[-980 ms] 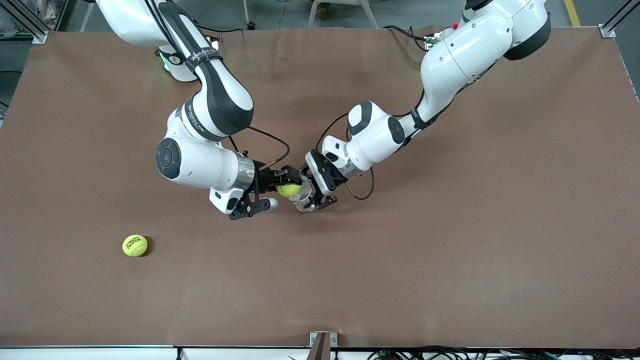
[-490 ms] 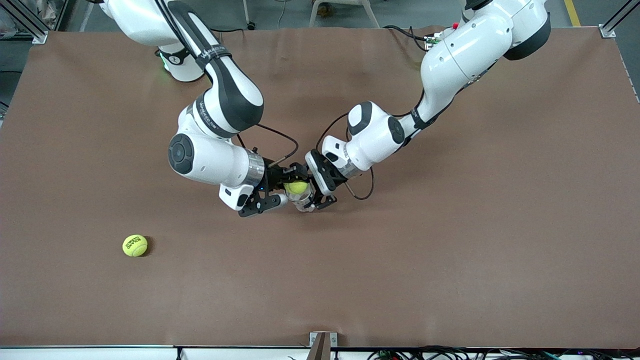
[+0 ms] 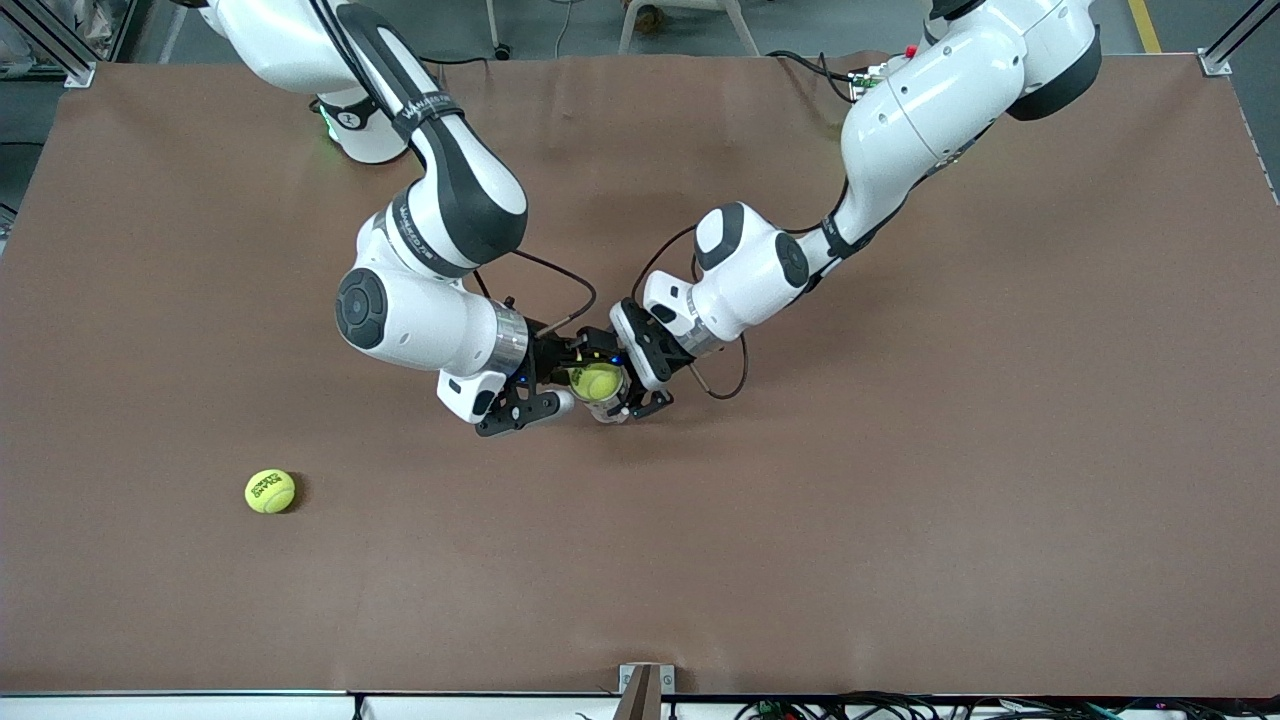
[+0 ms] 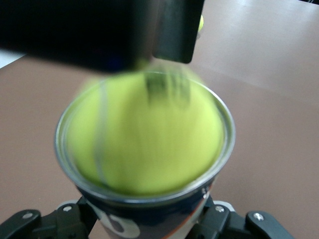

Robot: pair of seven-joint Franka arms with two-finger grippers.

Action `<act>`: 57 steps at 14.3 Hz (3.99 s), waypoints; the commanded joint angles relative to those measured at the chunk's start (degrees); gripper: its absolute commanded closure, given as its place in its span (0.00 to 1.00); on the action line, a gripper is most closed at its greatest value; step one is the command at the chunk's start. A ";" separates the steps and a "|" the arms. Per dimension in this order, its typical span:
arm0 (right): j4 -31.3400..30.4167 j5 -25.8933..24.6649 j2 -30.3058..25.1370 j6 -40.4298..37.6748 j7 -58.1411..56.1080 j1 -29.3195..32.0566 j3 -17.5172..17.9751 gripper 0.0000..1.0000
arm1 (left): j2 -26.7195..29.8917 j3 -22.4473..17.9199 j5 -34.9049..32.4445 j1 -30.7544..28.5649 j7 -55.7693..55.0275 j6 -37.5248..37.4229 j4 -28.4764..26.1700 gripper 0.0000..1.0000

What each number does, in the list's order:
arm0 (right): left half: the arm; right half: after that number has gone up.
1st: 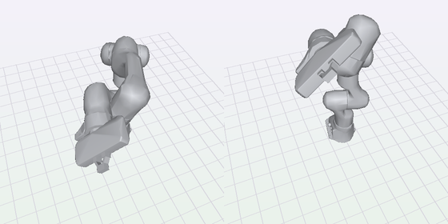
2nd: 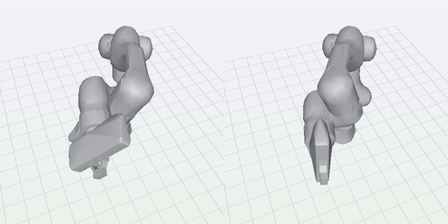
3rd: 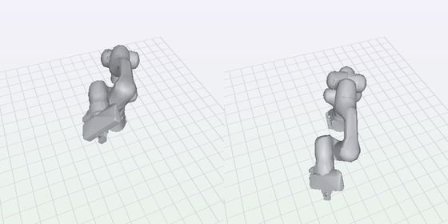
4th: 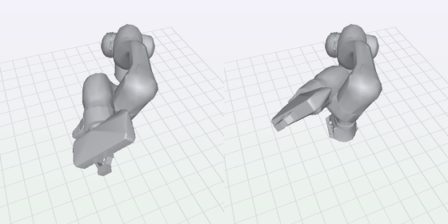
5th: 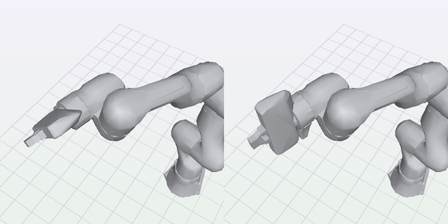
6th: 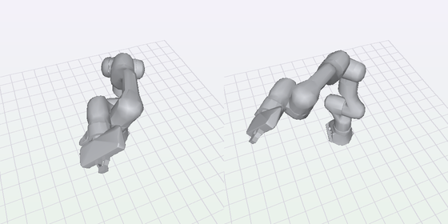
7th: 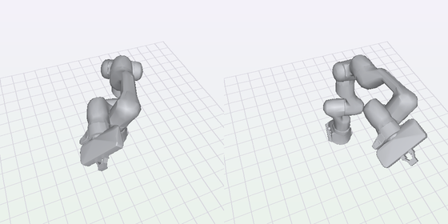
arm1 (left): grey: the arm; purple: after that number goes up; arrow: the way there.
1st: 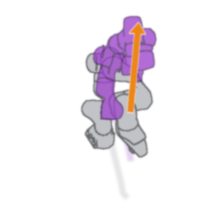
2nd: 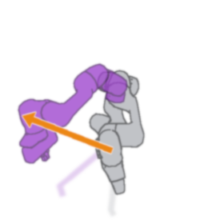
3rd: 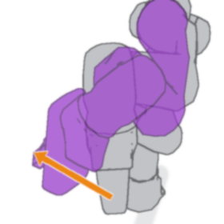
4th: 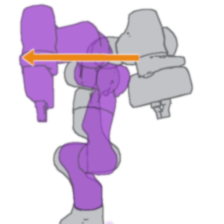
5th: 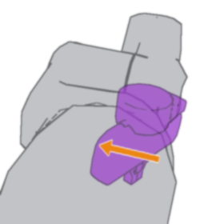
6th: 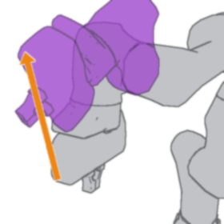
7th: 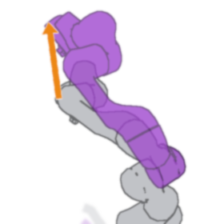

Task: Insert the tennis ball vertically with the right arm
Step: 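Move the right gripper back to the second tennis ball, then lower the right gripper around the second ball and close it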

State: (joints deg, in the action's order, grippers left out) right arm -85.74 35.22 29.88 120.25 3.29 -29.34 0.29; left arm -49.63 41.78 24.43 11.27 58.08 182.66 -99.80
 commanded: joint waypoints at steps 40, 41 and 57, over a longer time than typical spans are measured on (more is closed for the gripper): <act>-1.54 -36.89 9.23 8.77 -22.63 28.99 -5.65 0.00 | 0.59 0.93 1.23 -0.72 0.72 0.76 -1.10 0.20; -1.54 -36.89 9.93 9.91 -22.63 29.08 -5.65 0.00 | 0.59 0.93 1.23 -0.81 0.89 0.76 -1.45 0.20; -2.06 -35.57 13.19 13.52 -24.12 30.57 -5.21 0.00 | 0.50 0.93 1.14 -1.78 0.98 0.76 -1.10 0.20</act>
State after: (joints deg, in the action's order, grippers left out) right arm -87.21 -0.25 42.87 133.39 -20.88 0.62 -5.65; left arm -49.63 41.86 24.44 10.23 58.08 182.72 -99.91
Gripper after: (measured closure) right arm 0.000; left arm 0.203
